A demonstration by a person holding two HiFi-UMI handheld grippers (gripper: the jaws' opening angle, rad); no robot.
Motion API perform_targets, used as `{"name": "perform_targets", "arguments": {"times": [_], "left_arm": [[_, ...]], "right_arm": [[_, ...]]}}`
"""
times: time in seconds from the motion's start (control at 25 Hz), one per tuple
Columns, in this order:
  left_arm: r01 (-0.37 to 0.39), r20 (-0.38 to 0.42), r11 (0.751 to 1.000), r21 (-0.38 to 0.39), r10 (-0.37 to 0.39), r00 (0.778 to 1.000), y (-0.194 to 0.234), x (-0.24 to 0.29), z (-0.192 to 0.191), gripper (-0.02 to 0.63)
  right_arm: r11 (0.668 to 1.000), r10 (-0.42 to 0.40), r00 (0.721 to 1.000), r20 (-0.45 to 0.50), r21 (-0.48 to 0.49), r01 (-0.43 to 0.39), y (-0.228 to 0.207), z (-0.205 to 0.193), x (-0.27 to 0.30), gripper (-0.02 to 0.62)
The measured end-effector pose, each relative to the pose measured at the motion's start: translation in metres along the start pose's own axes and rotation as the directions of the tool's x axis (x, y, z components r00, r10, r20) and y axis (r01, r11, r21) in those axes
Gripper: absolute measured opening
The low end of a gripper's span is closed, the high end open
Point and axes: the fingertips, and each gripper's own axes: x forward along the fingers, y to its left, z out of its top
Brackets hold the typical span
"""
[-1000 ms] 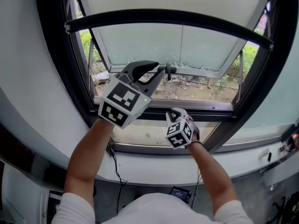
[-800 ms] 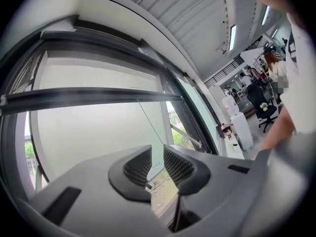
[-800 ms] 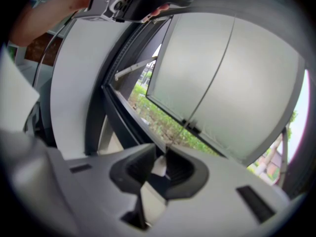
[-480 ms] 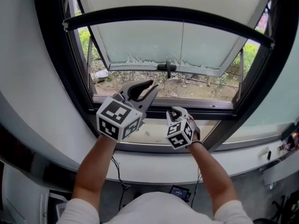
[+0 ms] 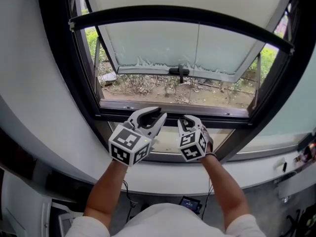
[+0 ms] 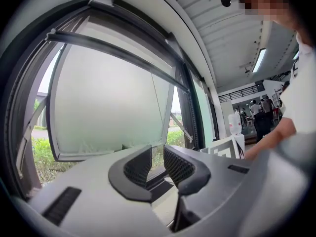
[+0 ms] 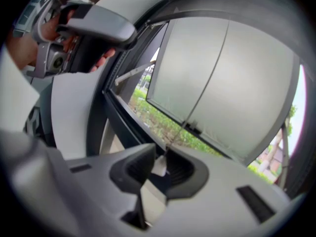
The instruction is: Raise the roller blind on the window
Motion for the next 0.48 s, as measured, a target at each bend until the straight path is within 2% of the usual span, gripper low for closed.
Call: {"name": "perform_targets", "arguments": {"times": [0.48], "left_arm": [[-0.049, -0.064, 0.99, -0.129, 0.041, 0.997, -0.007, -0.033, -0.071, 0.092]], "right_arm": [[0.999, -0.008, 1.0, 0.024, 0.032, 0.008, 0.001, 0.0, -0.004, 0.078]]}}
